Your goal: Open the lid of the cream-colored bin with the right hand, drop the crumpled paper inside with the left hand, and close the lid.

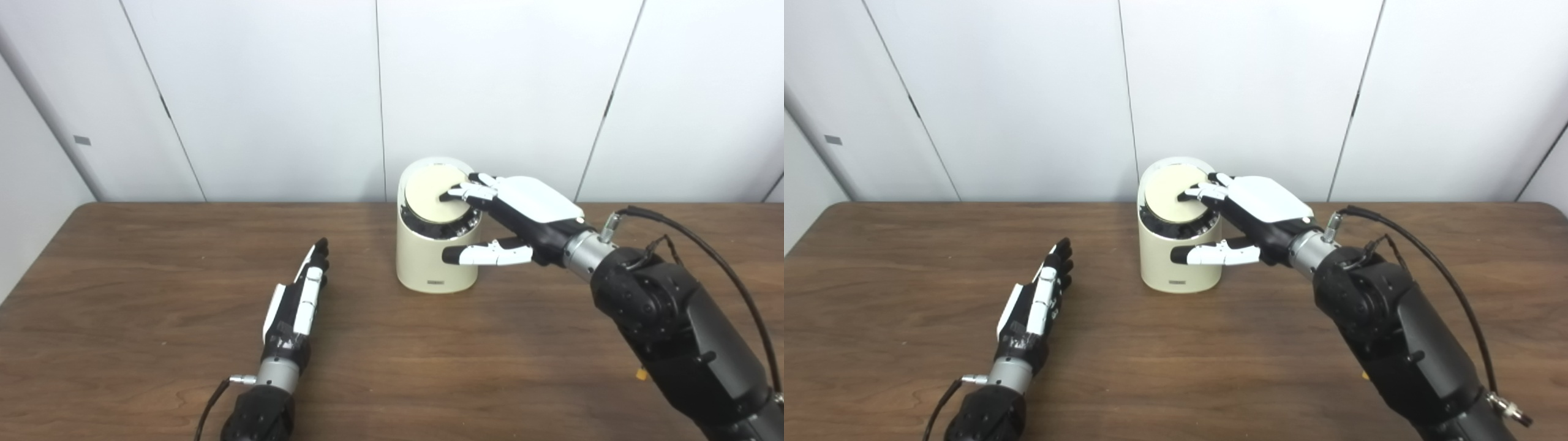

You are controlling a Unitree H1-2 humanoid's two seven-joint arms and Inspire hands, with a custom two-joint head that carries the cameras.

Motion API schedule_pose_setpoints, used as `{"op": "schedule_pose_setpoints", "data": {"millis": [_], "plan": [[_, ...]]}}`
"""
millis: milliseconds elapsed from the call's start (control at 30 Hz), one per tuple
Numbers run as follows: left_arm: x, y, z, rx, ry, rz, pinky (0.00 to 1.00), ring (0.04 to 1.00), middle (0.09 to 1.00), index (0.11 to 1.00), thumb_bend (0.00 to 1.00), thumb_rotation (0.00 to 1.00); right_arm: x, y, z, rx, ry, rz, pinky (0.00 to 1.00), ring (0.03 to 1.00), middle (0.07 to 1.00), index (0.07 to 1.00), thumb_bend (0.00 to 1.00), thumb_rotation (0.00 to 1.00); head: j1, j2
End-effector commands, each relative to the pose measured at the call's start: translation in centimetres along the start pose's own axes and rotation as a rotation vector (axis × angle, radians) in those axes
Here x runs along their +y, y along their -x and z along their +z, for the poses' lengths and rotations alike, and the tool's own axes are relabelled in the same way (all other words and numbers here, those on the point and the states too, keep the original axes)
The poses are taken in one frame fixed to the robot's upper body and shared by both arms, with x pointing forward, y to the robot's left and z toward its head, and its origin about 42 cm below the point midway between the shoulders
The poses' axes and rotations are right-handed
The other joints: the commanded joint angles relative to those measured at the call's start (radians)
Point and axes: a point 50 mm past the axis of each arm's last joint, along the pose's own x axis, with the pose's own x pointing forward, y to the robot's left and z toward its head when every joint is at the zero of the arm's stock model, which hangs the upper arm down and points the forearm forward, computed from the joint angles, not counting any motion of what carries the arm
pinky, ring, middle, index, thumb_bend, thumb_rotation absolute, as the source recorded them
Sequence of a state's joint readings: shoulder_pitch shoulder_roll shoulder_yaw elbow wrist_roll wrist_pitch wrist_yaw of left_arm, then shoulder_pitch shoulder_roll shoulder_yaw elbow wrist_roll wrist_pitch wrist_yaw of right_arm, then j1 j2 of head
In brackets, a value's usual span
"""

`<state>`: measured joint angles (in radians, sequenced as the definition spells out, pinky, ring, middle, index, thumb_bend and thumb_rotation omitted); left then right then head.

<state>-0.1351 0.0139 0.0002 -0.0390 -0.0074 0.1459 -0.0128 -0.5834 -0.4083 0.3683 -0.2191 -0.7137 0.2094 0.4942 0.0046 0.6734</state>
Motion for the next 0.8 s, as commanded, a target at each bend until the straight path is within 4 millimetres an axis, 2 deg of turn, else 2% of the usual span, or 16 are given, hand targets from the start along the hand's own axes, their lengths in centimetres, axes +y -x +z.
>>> {"op": "schedule_pose_setpoints", "data": {"millis": [0,100,667,767], "plan": [[-0.65,-0.68,1.05,-0.021,-0.013,-0.02,1.0,1.0,1.0,1.0,0.61,1.0,-0.98,-0.22,0.75,-0.048,0.038,-0.028,1.0,1.0,0.925,0.869,0.62,1.0,0.001,0.005],[-0.63,-0.64,1.16,-0.022,-0.023,-0.015,1.0,1.0,1.0,1.0,0.63,1.0,-0.86,-0.28,0.64,-0.041,0.049,-0.021,1.0,1.0,0.932,0.872,0.63,1.0,0.005,0.007],[-0.72,-0.6,1.23,-0.029,0.012,-0.007,1.0,1.0,1.0,1.0,0.59,1.0,-0.18,-0.46,0.06,0.008,0.129,0.037,1.0,1.0,0.951,0.866,0.62,1.0,0.008,0.021],[-0.58,-0.62,1.25,-0.033,0.007,-0.007,1.0,1.0,1.0,1.0,0.62,1.0,0.0,-0.55,-0.08,0.029,0.144,0.063,1.0,1.0,0.954,0.855,0.64,1.0,0.008,0.021]]}}
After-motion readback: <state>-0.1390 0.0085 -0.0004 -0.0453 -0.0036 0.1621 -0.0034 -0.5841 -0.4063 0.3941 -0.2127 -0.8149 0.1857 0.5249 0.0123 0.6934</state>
